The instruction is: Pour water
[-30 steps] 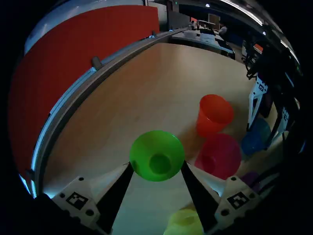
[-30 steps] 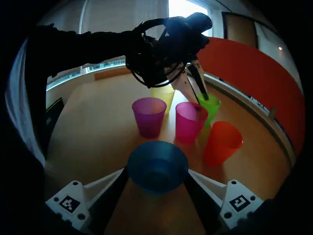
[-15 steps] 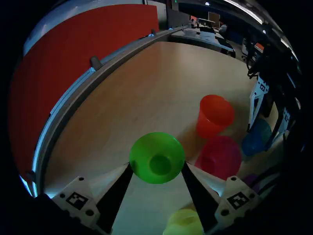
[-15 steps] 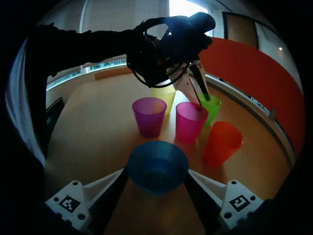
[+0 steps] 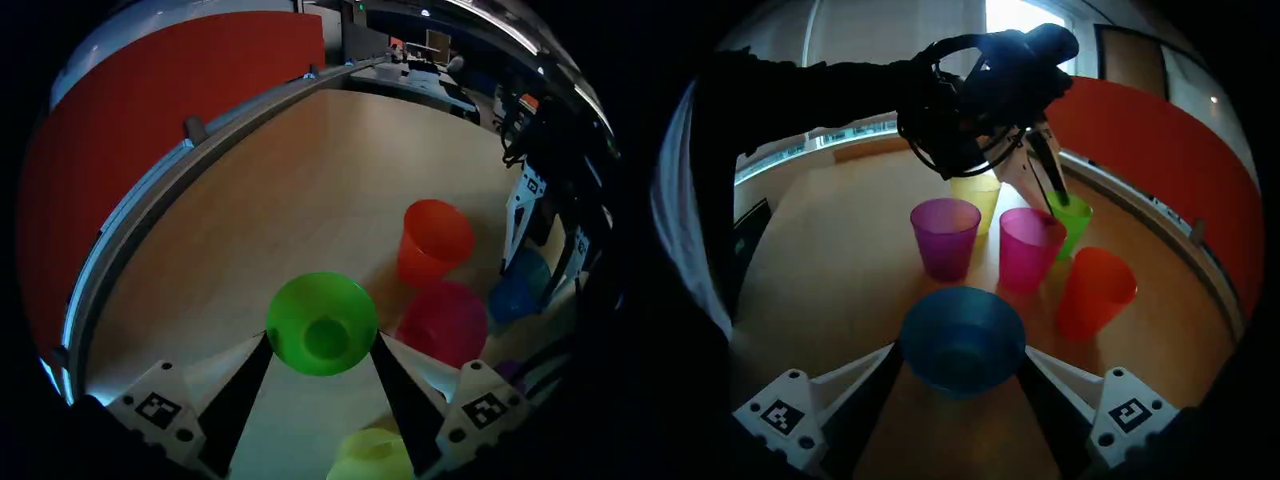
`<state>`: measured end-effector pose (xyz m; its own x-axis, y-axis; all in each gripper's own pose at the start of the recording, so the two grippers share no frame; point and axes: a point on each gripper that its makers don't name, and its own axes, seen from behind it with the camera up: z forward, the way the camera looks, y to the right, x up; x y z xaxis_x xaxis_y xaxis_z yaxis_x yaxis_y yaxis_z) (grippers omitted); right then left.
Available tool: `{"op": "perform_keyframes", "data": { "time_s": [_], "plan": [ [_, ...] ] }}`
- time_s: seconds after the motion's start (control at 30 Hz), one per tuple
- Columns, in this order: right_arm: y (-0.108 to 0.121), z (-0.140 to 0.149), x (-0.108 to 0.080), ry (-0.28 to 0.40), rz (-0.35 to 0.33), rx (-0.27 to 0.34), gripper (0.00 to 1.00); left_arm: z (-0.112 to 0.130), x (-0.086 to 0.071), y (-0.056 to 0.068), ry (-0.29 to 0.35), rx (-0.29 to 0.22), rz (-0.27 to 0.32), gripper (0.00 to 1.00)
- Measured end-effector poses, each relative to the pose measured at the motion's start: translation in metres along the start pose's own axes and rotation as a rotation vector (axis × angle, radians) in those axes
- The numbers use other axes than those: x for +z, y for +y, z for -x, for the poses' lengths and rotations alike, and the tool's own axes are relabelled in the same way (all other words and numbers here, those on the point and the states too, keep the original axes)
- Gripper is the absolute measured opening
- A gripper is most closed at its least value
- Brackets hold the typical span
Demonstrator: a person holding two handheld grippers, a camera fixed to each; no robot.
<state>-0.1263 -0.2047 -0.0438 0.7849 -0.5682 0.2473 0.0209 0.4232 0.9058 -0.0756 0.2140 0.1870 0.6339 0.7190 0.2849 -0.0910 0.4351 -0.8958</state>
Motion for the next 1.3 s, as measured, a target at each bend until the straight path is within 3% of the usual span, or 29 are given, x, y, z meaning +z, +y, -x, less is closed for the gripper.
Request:
{"op": "perform_keyframes", "data": {
  "time_s": [0.27,0.4,0.53,1.3],
  "plan": [
    [0.001,0.0,0.001,0.001,0.005,0.005,0.99,0.002,0.0,0.0,0.004,0.008,-0.001,0.84],
    [0.002,-0.001,0.002,0.003,0.008,0.012,0.9,0.003,-0.001,0.002,0.003,0.013,0.001,0.84],
    [0.002,-0.001,0.002,0.003,0.007,0.015,0.89,0.004,-0.001,0.001,0.002,0.014,-0.003,0.84],
    [0.0,-0.013,-0.004,0.058,0.004,0.028,0.87,-0.002,-0.008,-0.003,0.025,0.017,-0.022,0.84]
  ]
}}
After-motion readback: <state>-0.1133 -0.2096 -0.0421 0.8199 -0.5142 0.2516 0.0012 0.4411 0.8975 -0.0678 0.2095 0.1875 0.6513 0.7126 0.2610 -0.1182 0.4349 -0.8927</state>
